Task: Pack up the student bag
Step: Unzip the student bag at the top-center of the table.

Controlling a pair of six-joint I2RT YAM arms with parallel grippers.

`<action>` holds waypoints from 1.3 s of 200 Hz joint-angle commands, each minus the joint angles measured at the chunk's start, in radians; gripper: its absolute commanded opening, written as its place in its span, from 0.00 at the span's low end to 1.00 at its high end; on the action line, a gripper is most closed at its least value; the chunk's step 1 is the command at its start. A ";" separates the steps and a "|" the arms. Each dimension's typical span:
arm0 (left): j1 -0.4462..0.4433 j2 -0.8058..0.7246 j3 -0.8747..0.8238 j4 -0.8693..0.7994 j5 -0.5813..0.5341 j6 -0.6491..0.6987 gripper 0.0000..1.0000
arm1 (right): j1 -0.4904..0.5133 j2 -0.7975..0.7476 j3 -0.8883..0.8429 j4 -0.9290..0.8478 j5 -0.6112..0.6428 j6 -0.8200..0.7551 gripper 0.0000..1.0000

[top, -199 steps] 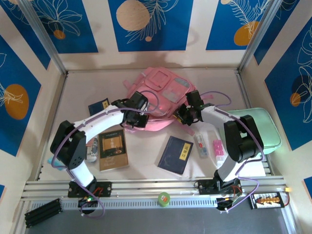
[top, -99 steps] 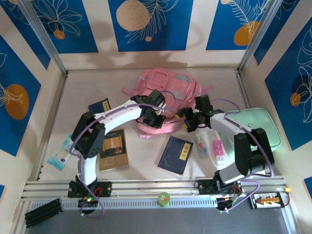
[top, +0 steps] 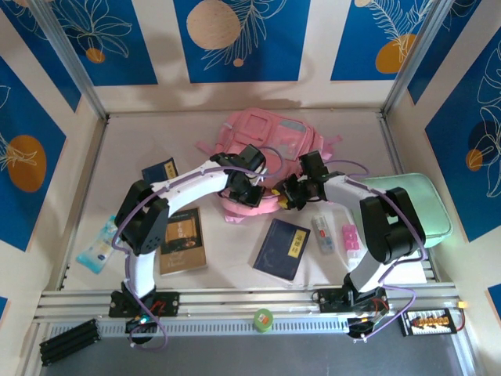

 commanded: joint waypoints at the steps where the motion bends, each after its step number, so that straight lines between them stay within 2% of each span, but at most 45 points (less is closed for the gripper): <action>1: -0.009 -0.070 -0.027 -0.065 -0.067 0.022 0.00 | -0.007 0.012 0.013 -0.020 0.041 -0.012 0.25; 23: -0.001 -0.098 -0.057 -0.092 -0.085 0.053 0.00 | -0.021 0.004 0.019 -0.023 0.073 -0.061 0.09; 40: 0.007 -0.114 -0.078 -0.097 -0.108 0.073 0.00 | -0.029 -0.008 0.031 -0.040 0.100 -0.098 0.06; 79: 0.048 -0.141 -0.121 -0.079 -0.138 0.076 0.00 | -0.047 -0.028 0.036 -0.060 0.126 -0.143 0.04; 128: 0.146 -0.188 -0.184 -0.079 -0.160 0.109 0.00 | -0.091 -0.059 0.018 -0.081 0.153 -0.223 0.01; 160: 0.182 -0.231 -0.223 -0.052 -0.139 0.124 0.00 | -0.134 -0.043 0.042 -0.062 0.106 -0.337 0.01; 181: 0.166 -0.252 -0.245 -0.011 -0.073 0.109 0.00 | -0.147 -0.019 0.063 -0.059 0.067 -0.384 0.01; 210: 0.083 -0.251 -0.271 0.049 -0.032 0.078 0.00 | -0.181 0.017 0.104 -0.061 0.026 -0.448 0.01; 239: 0.013 -0.211 -0.227 0.113 0.026 0.033 0.00 | -0.231 0.051 0.143 -0.048 0.026 -0.487 0.01; 260: -0.030 -0.173 -0.186 0.175 0.036 0.014 0.00 | -0.275 0.059 0.173 -0.071 0.055 -0.488 0.10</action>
